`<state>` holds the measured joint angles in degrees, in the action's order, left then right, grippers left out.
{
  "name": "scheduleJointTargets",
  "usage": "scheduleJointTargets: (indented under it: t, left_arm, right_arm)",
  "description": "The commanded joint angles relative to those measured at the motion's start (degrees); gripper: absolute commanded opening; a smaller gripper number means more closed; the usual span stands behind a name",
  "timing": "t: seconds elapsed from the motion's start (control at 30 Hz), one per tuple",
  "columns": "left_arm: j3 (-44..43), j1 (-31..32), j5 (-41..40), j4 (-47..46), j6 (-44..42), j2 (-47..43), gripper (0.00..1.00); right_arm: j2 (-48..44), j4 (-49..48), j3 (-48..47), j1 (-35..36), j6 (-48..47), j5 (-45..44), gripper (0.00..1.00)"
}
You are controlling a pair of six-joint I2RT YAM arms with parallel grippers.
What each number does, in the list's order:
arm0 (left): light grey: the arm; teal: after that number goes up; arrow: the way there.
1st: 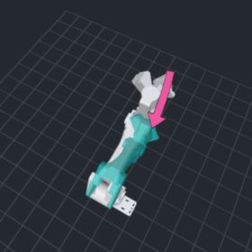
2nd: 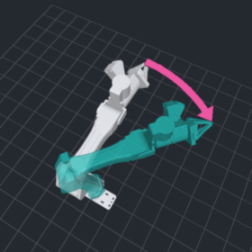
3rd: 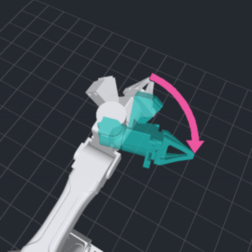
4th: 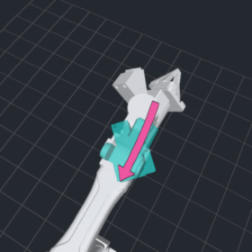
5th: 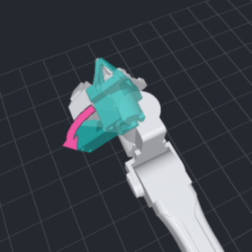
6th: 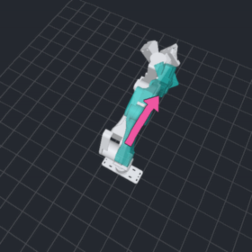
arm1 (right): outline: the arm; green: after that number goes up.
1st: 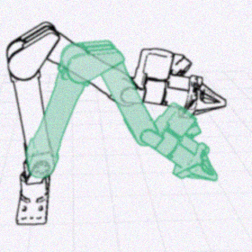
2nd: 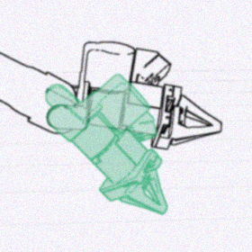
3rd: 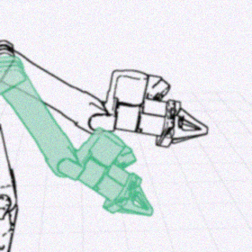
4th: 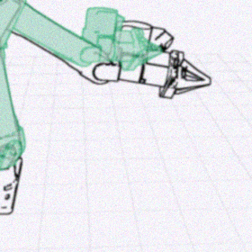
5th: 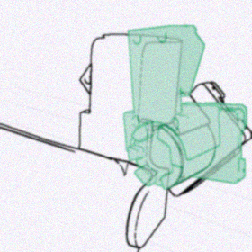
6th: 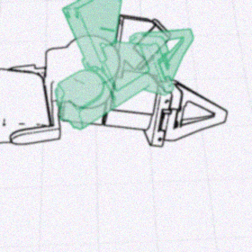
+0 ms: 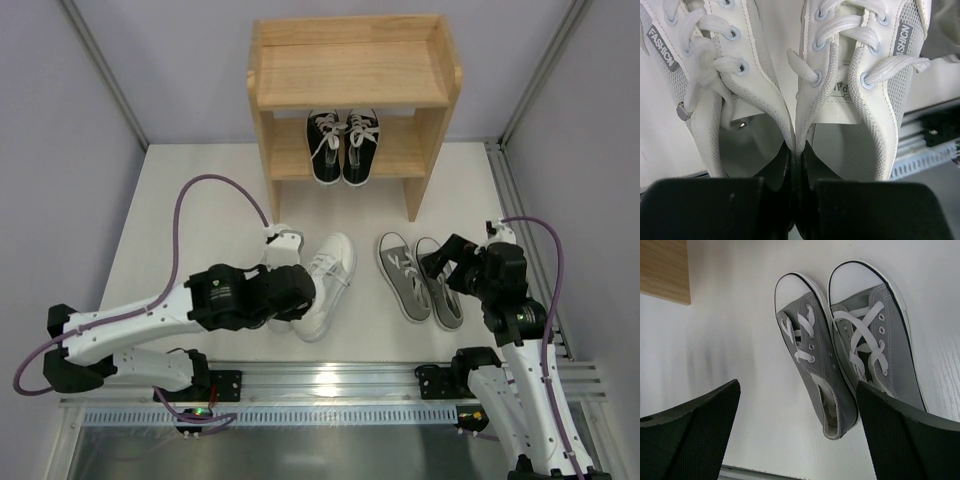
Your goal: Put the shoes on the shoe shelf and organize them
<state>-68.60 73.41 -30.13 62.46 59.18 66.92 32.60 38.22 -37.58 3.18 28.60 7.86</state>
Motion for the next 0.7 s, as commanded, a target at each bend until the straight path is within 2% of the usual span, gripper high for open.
scheduleJointTargets:
  t: [0.0,0.23,0.43,0.6,0.67]
  left_arm:
    - [-11.5,3.1,-3.6,2.0,-7.5,-1.3,0.0]
    - [-32.1,5.1,-1.0,-4.3,-25.8,2.3,0.0]
    - [-42.0,5.1,1.9,-19.7,-40.6,2.5,0.0]
    - [-47.4,5.0,-4.8,-28.3,-53.4,6.5,0.0]
    - [-50.5,4.9,-7.6,-32.4,-62.7,10.4,0.0]
  right_arm:
    - [-0.7,-1.7,0.1,-0.1,-0.5,-0.9,0.98]
    - [-0.6,-2.1,0.0,-0.1,-0.5,-1.7,0.98]
    - [0.2,-3.1,-0.6,-0.1,-0.5,-2.2,0.98]
    - [1.7,-3.7,-2.0,-0.1,-0.6,-2.1,0.98]
    - [1.9,-4.1,-2.1,-0.1,-0.5,-2.0,0.98]
